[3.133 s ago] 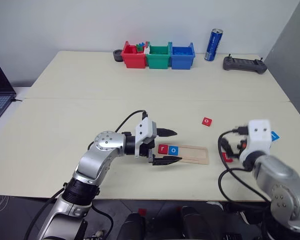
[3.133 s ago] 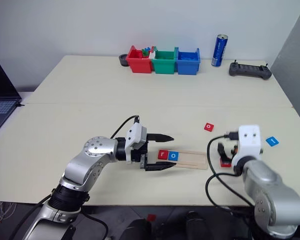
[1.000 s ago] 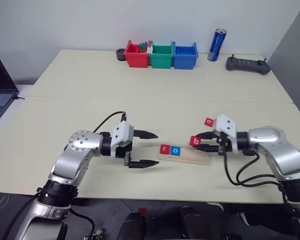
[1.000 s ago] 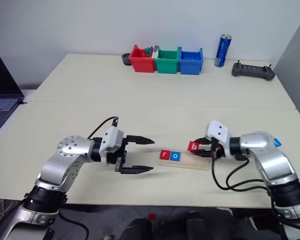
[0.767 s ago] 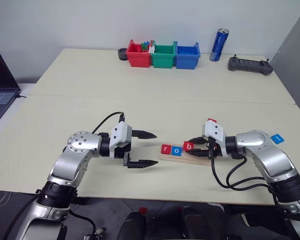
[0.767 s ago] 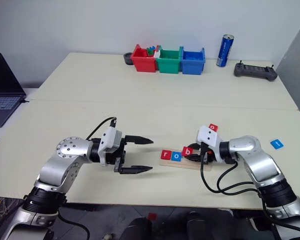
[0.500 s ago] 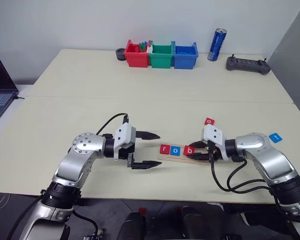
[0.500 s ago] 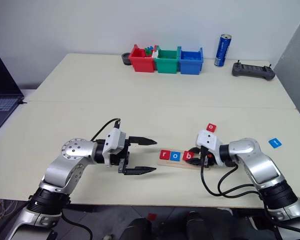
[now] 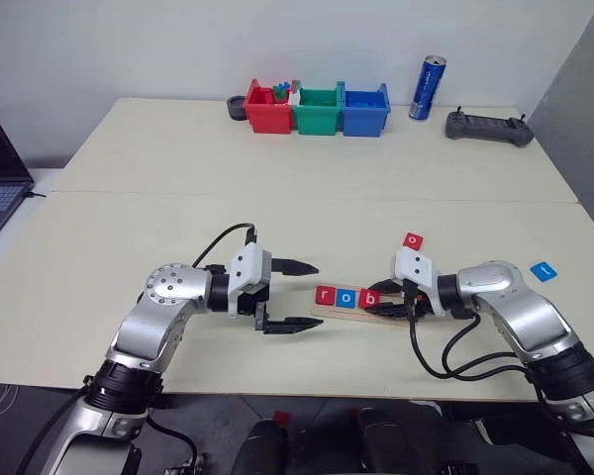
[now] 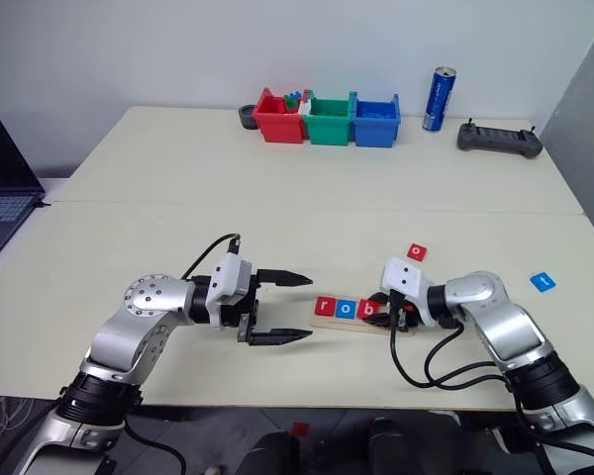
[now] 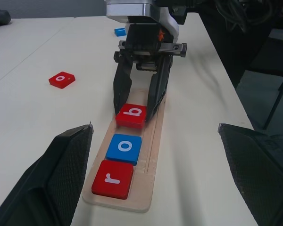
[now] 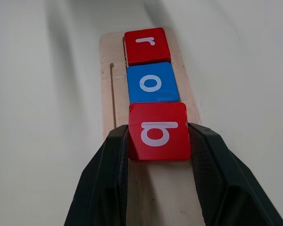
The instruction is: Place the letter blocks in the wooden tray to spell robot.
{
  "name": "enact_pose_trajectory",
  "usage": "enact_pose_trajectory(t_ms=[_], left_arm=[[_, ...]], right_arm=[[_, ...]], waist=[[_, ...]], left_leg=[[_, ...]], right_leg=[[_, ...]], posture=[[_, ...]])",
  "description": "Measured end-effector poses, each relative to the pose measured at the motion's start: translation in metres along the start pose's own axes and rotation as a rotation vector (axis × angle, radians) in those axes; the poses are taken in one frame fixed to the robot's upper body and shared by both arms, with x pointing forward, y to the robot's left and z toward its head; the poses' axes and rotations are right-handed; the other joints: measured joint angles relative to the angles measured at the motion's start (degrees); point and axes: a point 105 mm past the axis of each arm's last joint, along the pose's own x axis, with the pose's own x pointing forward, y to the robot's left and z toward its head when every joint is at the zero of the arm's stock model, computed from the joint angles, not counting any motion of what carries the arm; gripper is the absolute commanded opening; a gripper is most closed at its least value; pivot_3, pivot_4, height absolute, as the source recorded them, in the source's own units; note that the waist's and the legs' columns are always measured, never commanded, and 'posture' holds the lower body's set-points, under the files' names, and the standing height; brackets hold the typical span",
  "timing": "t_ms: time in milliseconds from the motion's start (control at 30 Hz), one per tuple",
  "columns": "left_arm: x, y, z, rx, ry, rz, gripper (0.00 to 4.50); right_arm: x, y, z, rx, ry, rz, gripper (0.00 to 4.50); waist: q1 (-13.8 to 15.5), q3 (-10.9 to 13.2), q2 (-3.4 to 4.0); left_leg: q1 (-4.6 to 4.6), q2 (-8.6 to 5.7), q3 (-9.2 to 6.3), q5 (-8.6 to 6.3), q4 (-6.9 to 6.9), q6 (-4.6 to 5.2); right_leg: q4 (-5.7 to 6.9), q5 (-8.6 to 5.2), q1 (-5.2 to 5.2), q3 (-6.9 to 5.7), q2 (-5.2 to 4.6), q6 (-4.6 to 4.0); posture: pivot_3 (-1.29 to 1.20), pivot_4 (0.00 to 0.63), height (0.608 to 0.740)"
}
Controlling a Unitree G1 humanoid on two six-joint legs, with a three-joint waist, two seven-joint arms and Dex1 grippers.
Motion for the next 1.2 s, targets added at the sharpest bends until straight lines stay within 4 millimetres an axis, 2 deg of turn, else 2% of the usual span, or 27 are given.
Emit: enact_pose_trajectory(t_ms=[33, 333, 533, 700, 833, 933, 1200], left_arm=[[0.000, 0.000, 0.000, 0.003, 0.002, 0.000, 4.50], [-0.002, -0.001, 0.000, 0.005, 0.011, 0.013, 4.50], [-0.002, -0.003, 0.000, 0.007, 0.014, 0.011, 4.50], [-0.002, -0.003, 0.000, 0.001, 0.017, 0.010, 4.50], [-0.002, -0.003, 0.000, 0.000, 0.018, 0.009, 4.50], [-0.002, -0.001, 0.001, 0.005, 0.017, 0.005, 4.50], [-0.001, 0.004, 0.007, 0.027, 0.015, -0.009, 4.50]], right_arm=[[0.000, 0.000, 0.000, 0.001, -0.001, 0.001, 1.46], [0.003, -0.004, 0.005, -0.005, -0.019, 0.008, 4.46], [-0.002, -0.006, 0.016, 0.031, -0.060, 0.007, 4.46], [-0.028, -0.014, 0.038, 0.074, -0.126, -0.061, 4.46], [-0.043, -0.015, 0.033, 0.085, -0.117, -0.137, 4.46], [-0.039, -0.005, 0.026, 0.108, -0.113, -0.137, 3.91], [-0.016, 0.023, 0.029, 0.115, -0.163, -0.082, 1.03]], waist=[[0.0, 0.0, 0.00], [-0.1, 0.0, 0.00], [-0.1, 0.0, 0.00], [0.0, 0.0, 0.00], [0.1, 0.0, 0.00], [0.1, 0.0, 0.00], [-0.1, 0.0, 0.00]], left_leg=[[0.00, 0.00, -0.01, 0.00, 0.00, 0.00], [0.00, 0.00, -0.01, 0.00, 0.00, 0.00], [0.00, 0.00, -0.03, 0.00, 0.00, 0.00], [-0.01, 0.00, -0.05, 0.00, -0.01, 0.00], [-0.03, 0.00, -0.03, 0.00, -0.02, 0.00], [-0.02, 0.01, -0.04, 0.00, -0.02, 0.00], [-0.01, 0.02, -0.03, 0.00, -0.01, 0.00]], right_leg=[[0.00, 0.00, 0.00, 0.00, 0.00, 0.00], [0.00, 0.00, 0.00, -0.01, 0.00, 0.00], [0.00, 0.00, 0.00, -0.01, 0.00, 0.00], [0.00, 0.00, 0.00, -0.03, 0.00, 0.00], [-0.03, 0.00, 0.01, -0.03, 0.00, 0.00], [-0.01, 0.00, 0.01, -0.04, 0.01, 0.00], [0.00, 0.00, 0.01, -0.03, 0.03, 0.00]], posture=[[0.00, 0.150, 0.740], [0.00, 0.150, 0.740], [0.00, 0.150, 0.740], [0.00, 0.150, 0.740], [0.00, 0.150, 0.740], [0.00, 0.150, 0.740], [0.00, 0.150, 0.740]])
